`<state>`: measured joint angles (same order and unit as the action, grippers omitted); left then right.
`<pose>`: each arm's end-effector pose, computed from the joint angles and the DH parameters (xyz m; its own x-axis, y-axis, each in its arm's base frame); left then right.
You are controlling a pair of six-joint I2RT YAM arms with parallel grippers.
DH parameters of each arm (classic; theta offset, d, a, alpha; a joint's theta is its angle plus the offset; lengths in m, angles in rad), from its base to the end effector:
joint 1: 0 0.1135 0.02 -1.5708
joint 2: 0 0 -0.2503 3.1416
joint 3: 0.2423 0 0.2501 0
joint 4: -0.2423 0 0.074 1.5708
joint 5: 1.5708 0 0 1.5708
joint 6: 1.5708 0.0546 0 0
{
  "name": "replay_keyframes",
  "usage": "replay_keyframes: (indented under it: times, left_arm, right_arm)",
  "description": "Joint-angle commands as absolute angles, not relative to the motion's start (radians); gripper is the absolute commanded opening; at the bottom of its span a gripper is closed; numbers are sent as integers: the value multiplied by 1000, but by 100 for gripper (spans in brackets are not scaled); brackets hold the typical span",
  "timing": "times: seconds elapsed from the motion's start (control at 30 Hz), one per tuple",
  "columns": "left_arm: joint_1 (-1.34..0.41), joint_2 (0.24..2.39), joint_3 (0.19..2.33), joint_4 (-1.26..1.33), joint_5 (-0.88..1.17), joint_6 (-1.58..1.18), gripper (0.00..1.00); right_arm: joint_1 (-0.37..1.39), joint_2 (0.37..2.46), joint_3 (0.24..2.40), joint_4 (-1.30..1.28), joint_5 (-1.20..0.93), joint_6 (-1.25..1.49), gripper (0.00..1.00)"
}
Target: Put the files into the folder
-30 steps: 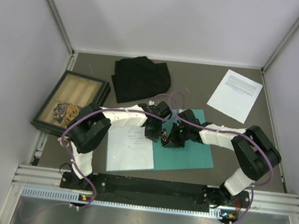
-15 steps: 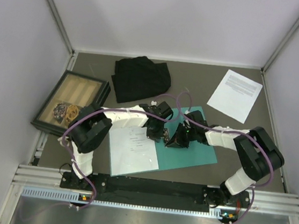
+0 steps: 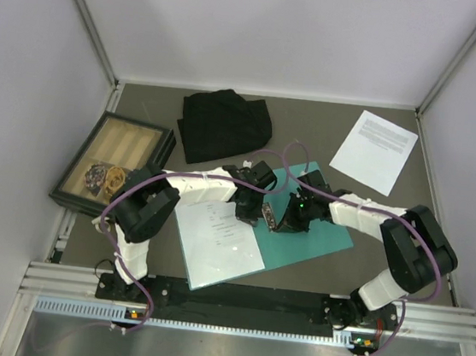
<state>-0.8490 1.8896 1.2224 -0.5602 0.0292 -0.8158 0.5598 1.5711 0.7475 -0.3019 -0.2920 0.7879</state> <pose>0.2430 -0.2785 0.1270 -0.9775 0.0088 -0.2107 0.0655 0.9623 -0.2640 0.2319 0.1639 0.1125 -0.9744 0.1906 -0.1196 0.1093 0.8656 0.4886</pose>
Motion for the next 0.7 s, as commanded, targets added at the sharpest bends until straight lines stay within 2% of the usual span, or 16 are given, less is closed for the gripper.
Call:
replay_keyframes:
  times: [0.0, 0.13, 0.23, 0.37, 0.47, 0.5, 0.67]
  left_arm:
    - [-845, 1999, 1150, -693, -84, -772, 0]
    - [-847, 1994, 1149, -690, -83, -765, 0]
    - [-847, 1987, 1163, -687, -69, -738, 0]
    - [-845, 1924, 1227, -652, -21, -687, 0]
    - [-828, 1884, 1285, -657, -14, -704, 11]
    - [-824, 1875, 1295, -652, -8, -719, 19]
    - [-801, 1870, 1345, -635, -12, -785, 37]
  right_arm:
    - [555, 1667, 680, -423, -29, 750, 0]
    - [561, 1721, 657, -338, -74, 758, 0]
    - [565, 1611, 673, -314, -110, 733, 0]
    - [566, 1505, 736, -301, -268, 687, 0]
    - [566, 1463, 752, -282, -328, 704, 0]
    - [565, 1448, 750, -269, -336, 710, 0]
    - [565, 1411, 752, -255, -365, 710, 0]
